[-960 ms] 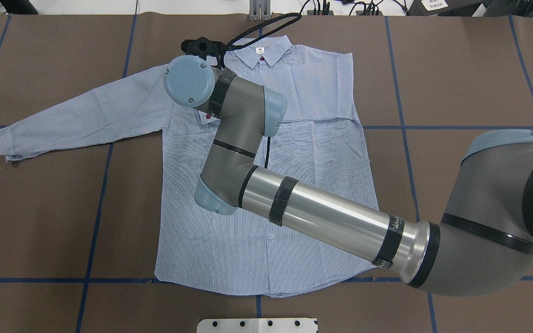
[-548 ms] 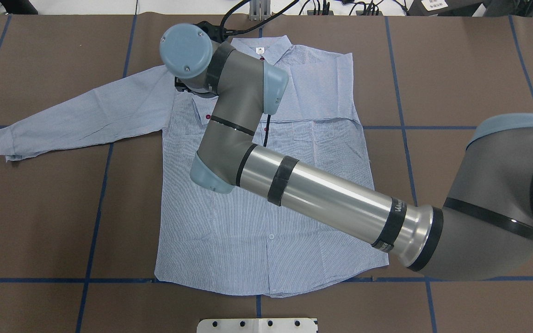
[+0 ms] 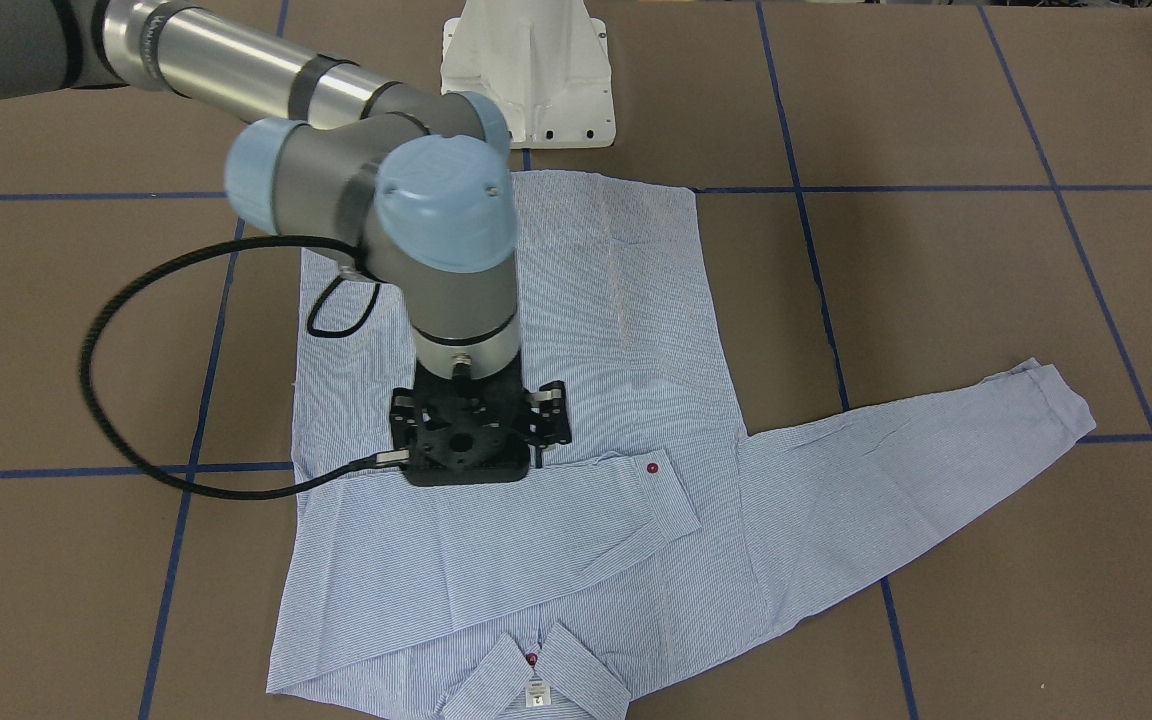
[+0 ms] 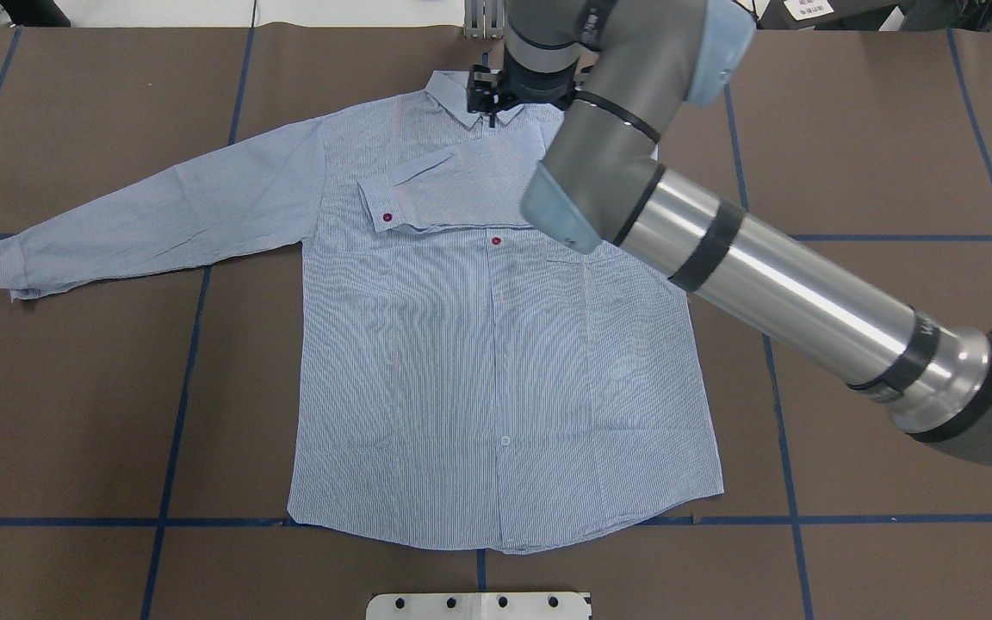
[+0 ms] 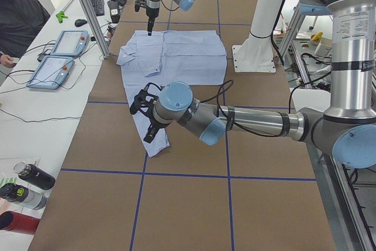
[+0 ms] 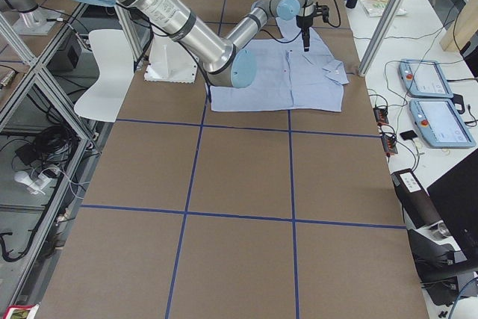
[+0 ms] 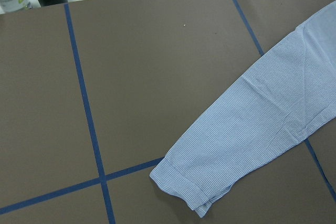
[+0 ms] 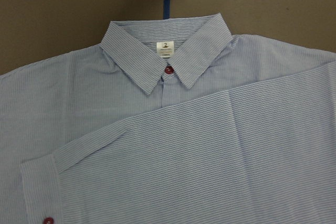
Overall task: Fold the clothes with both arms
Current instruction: 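Release the sleeve and raise the right gripper away from the shirt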
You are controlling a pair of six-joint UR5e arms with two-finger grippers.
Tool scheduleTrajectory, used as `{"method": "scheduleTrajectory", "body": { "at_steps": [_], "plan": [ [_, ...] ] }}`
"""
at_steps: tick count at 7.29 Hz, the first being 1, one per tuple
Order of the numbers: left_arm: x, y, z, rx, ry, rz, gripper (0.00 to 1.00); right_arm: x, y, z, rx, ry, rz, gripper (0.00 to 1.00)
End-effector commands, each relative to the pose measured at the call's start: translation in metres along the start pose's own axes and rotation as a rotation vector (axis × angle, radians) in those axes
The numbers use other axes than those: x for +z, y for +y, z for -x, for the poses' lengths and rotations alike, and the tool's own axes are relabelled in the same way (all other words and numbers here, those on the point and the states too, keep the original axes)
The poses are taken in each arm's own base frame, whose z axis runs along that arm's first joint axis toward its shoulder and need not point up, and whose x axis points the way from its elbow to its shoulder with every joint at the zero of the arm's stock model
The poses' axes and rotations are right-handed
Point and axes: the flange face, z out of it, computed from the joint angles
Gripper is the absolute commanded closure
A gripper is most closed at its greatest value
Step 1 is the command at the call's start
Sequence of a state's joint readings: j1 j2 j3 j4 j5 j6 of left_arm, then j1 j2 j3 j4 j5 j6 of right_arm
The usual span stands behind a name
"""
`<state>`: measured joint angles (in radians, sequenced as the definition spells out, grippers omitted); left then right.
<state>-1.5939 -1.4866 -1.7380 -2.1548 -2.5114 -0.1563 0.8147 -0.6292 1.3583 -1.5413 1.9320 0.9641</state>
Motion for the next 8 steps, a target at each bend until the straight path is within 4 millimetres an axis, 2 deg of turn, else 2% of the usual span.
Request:
{"method": "scheduleTrajectory", "body": {
  "at_steps": [1, 2, 3, 4, 5, 6, 7, 8],
  "plan": [
    [0.017, 0.005, 0.017, -0.016, -0.001, 0.019, 0.00, -0.032, 0.023, -0.143, -0.118, 0.008, 0.007, 0.00],
    [0.023, 0.005, 0.024, -0.057, -0.017, 0.027, 0.00, -0.047, 0.044, -0.202, -0.174, 0.000, 0.018, 0.00],
    [0.044, 0.001, 0.015, -0.095, -0.069, 0.039, 0.00, -0.062, 0.070, -0.261, -0.212, -0.010, 0.033, 0.00],
    [0.072, 0.000, 0.004, -0.117, -0.148, 0.033, 0.00, -0.077, 0.098, -0.317, -0.244, -0.005, 0.046, 0.00],
    [0.108, 0.010, -0.006, -0.162, -0.153, 0.057, 0.00, -0.085, 0.117, -0.377, -0.265, 0.006, 0.060, 0.00],
    [0.137, 0.023, -0.008, -0.199, -0.163, 0.036, 0.00, -0.092, 0.123, -0.414, -0.276, -0.013, 0.074, 0.00],
    [0.172, 0.042, -0.014, -0.242, -0.144, 0.017, 0.00, -0.096, 0.122, -0.419, -0.267, -0.022, 0.072, 0.00],
    [0.195, 0.056, -0.013, -0.262, -0.142, -0.014, 0.00, -0.096, 0.122, -0.420, -0.266, -0.022, 0.073, 0.00]
  ]
}}
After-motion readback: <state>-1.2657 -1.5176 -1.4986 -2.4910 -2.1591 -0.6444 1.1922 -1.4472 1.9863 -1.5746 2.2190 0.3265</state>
